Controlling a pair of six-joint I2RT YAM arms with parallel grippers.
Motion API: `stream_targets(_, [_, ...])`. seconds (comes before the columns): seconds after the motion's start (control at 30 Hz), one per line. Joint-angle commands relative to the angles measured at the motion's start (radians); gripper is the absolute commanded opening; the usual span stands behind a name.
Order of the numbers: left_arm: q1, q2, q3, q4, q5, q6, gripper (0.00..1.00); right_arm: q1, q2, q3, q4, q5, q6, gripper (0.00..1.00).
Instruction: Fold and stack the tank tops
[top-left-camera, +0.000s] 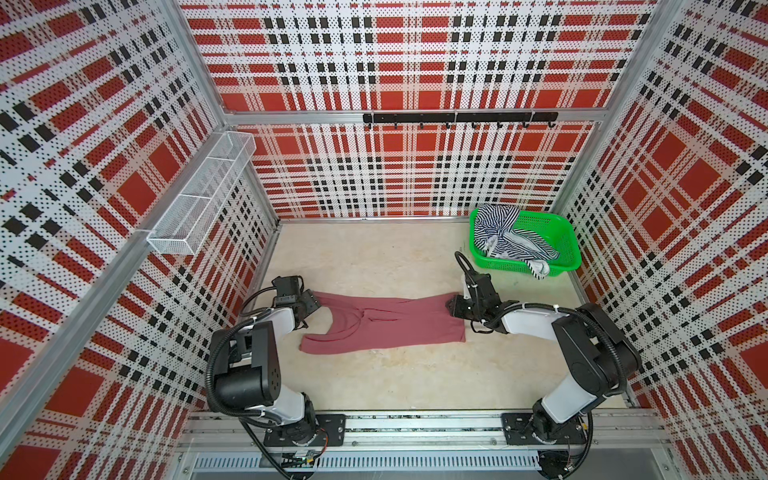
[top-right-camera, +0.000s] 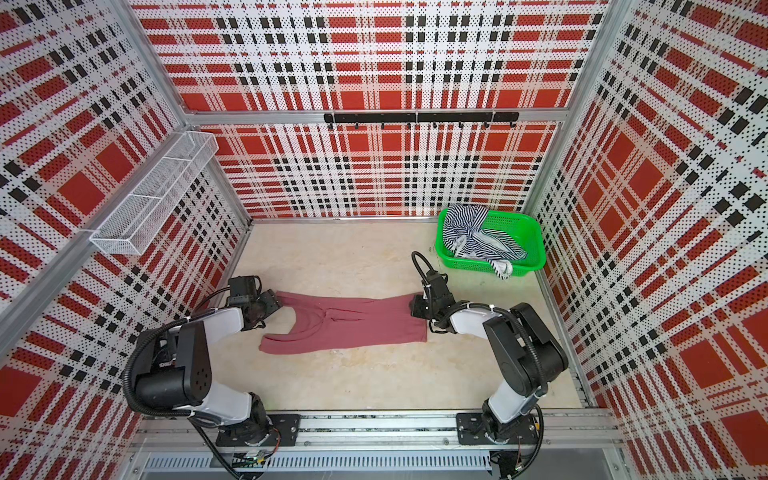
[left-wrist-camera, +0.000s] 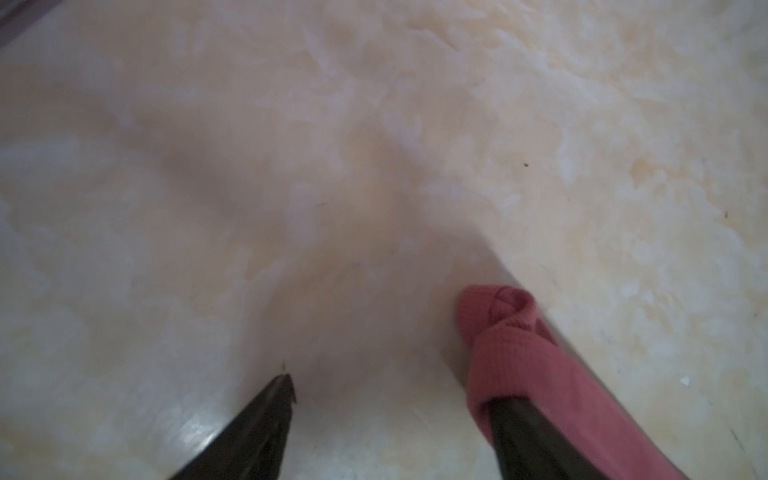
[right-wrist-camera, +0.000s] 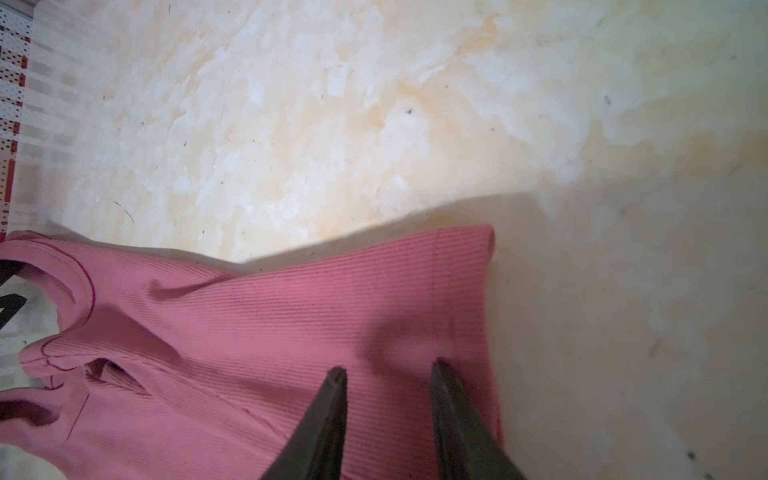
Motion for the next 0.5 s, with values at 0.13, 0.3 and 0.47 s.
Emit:
stream_targets(0.13, [-0.024,-0.096,0.086,-0.128,-0.048,0.035,0.98,0.005,-0.086,0.082,-0.165,-0.044,-0.062,0.41])
stream_targets(0.3, [-0.034,-0.214,0.13,-0.231,-0.106,0.028,0.98,0.002,-0.086,0.158,-0.313,-0.038,-0.065,0.41])
stream_targets(0.47, [0.001,-0.291,0.131,-0.27,-0.006,0.002,0.98,0.0,-0.074,0.195,-0.421,-0.032,-0.093,0.4])
